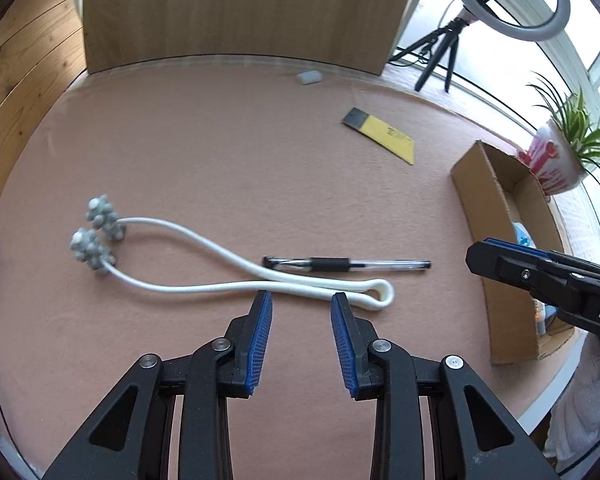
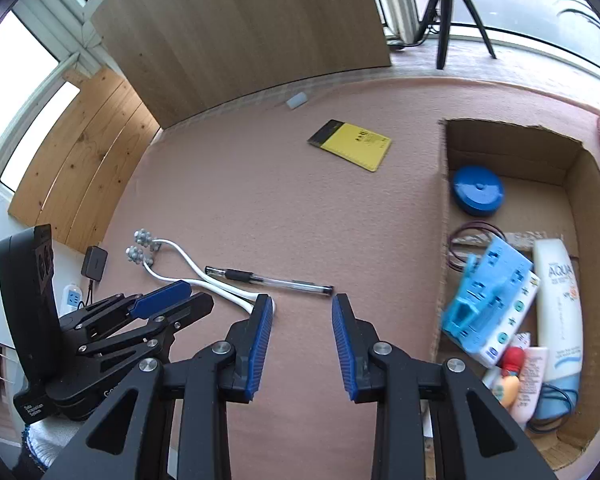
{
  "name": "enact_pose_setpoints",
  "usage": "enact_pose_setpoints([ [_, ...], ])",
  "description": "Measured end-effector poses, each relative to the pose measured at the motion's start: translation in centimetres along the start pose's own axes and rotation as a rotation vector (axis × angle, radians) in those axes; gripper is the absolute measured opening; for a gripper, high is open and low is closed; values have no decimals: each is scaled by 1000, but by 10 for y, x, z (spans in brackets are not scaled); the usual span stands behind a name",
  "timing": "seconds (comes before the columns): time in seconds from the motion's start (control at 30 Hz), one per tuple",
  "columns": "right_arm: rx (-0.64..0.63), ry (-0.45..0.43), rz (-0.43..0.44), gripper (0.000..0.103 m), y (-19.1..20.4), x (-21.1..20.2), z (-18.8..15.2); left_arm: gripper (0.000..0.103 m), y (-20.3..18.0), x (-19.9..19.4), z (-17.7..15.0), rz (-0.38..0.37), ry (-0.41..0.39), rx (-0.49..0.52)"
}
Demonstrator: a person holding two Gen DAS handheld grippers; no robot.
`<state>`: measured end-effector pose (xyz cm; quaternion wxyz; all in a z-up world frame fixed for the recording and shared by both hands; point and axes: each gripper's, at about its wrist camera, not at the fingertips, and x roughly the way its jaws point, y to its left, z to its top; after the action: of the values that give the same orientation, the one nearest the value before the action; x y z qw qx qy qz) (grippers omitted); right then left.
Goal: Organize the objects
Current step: 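Move both tools over the white-cable massager with grey knobbed heads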
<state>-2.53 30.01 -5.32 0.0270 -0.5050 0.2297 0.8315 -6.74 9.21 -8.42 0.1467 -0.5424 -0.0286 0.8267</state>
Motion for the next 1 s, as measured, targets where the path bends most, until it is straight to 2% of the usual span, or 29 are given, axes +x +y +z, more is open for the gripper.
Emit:
enact_pose_setpoints([
  [0.17,-65,85,76,28,43,46,17,33,55,-4,-11,37,7,-101],
  [0.37,-136,173,83,28,87,95,32,33,91,-5,-14,44,9,-171],
  [0.53,-184,232,76,28,114,130,42,33,106,-3,-11,28,12,-197],
  [0.73,-194,293,74,28,127,161,43,32,119,1,-5,23,17,-218],
  [1.0,-181,334,112,22,128,158,32,30,120,12,0,23,32,-197],
])
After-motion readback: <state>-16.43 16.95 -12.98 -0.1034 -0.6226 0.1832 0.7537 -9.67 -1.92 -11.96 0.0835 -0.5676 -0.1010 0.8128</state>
